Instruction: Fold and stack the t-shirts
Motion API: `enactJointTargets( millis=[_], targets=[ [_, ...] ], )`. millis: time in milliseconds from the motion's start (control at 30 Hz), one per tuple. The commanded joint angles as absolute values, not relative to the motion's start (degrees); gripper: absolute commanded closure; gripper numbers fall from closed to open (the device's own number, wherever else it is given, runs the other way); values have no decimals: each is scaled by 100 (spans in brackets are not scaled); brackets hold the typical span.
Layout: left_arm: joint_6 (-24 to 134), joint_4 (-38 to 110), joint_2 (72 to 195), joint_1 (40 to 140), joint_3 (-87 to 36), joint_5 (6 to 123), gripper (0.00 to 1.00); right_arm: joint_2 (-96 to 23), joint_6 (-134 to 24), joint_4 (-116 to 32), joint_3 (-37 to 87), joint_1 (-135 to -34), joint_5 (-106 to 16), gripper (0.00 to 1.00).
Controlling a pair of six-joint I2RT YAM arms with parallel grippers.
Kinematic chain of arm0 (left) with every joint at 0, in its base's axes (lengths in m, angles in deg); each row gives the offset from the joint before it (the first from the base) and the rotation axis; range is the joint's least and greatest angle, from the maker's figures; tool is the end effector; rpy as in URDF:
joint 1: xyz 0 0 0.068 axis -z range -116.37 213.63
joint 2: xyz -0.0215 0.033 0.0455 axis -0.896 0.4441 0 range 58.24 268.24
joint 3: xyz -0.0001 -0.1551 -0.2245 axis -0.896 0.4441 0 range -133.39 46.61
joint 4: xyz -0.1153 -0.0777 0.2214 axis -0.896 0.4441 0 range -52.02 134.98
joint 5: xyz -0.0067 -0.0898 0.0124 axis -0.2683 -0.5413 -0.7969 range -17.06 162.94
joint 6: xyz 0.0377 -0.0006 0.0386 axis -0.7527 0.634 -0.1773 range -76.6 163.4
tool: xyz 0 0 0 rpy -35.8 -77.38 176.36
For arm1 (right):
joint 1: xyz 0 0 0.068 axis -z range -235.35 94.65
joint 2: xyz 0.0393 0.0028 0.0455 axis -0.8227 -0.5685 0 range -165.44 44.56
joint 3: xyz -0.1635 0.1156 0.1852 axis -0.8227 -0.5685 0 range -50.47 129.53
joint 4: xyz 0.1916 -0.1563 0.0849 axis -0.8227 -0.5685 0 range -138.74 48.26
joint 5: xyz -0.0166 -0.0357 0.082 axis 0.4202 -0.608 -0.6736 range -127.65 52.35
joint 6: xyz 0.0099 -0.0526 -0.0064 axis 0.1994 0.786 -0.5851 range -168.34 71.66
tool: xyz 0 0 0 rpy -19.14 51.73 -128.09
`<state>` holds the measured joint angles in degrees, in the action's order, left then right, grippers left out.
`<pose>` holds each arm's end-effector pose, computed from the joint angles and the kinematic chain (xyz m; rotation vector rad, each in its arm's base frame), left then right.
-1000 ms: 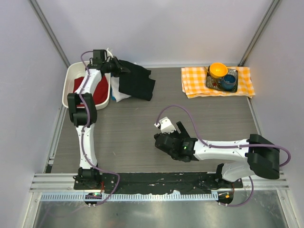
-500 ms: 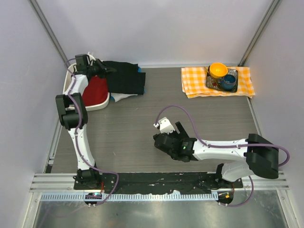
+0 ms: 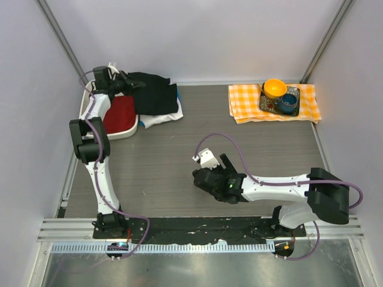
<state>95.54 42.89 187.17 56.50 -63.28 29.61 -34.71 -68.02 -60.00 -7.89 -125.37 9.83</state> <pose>0.5273 0.0414 0.2552 -0.5454 2.0125 -1.2431 0.1134 0.2350 0.1943 -0.6417 2.0658 -0.1911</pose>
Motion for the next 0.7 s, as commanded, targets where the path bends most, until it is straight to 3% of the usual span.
enactJointTargets(
  millis=[0,100,167,233,267,300,533,667],
  targets=[
    [9376,3965,18384,5651,-5686,2820,100,-3525,-6820,-5896,-521,-12558,955,0],
    [9218,3991,18392,5643,-5430,2864,98,-3542,-6794,-5888,-495,-12549,928,0],
    [9113,4123,18428,5651,-5359,2855,85,-3551,-6776,-5896,-460,-12558,919,0],
    [8850,4368,18419,5643,-5341,2995,51,-3551,-6750,-5888,-416,-12567,919,0],
    [8753,4700,18384,5651,-5341,3118,6,-3551,-6767,-5870,-407,-12558,919,0],
    [8534,4860,18349,5651,-5358,3380,0,-3560,-6724,-5844,-389,-12558,928,0],
    [8277,5625,17655,5529,-5499,3909,0,-3709,-6558,-5678,14,-12488,1622,0],
    [8005,6539,17216,5511,-5938,4584,0,-3946,-6205,-5089,707,-11944,1299,0]
  ],
)
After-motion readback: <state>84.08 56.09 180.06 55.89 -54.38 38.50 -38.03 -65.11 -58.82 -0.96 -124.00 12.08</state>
